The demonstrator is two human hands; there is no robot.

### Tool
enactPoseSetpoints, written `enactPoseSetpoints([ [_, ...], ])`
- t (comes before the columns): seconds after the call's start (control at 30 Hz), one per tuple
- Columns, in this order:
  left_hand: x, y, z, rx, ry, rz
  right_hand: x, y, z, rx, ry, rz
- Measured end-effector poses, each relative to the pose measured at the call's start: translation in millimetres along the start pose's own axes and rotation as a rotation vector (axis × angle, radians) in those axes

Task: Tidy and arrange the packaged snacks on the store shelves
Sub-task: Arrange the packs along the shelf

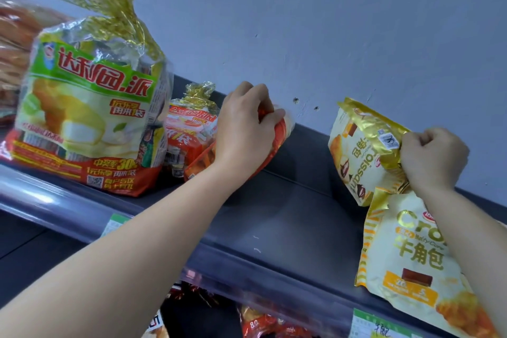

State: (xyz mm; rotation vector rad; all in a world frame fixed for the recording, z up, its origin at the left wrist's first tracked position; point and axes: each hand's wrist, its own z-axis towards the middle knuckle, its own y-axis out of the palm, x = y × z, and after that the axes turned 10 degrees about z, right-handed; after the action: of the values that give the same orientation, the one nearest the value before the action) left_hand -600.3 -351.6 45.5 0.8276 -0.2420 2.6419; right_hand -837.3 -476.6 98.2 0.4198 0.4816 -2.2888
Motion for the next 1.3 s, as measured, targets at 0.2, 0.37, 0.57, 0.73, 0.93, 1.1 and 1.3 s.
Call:
enactPoseSetpoints([
  [0.2, 1, -3, -6, 0.085, 0.035, -0.011, 4, 2, 2, 0.120, -0.025, 0.114],
  [0.37, 12, 0, -17, 0.048, 0.172, 0.055, 1, 10, 2, -0.176, -0.216, 0.059],
  [0.57, 21, 21, -49, -0.116, 0.531, 0.281, -12, 17, -1, -0.717, -0.352, -0.032],
  [0.73, 14, 19, -69, -0.517, 0.581, 0.481, -16, 18, -2, -1.129, -0.199, -0.029],
  [0.93, 4, -45, -35, -0.261, 0.387, 0.845, -64, 13, 2, -1.359, -0.193, 0.010],
  [1.1, -32, -118, 8, 0.077, 0.208, 1.087, -134, 32, -27, -1.343, -0.380, 0.047],
  [1.3, -68, -165, 32, -0.232, -0.071, 1.008, -206, 95, -97, -1.378, -0.487, 0.105],
])
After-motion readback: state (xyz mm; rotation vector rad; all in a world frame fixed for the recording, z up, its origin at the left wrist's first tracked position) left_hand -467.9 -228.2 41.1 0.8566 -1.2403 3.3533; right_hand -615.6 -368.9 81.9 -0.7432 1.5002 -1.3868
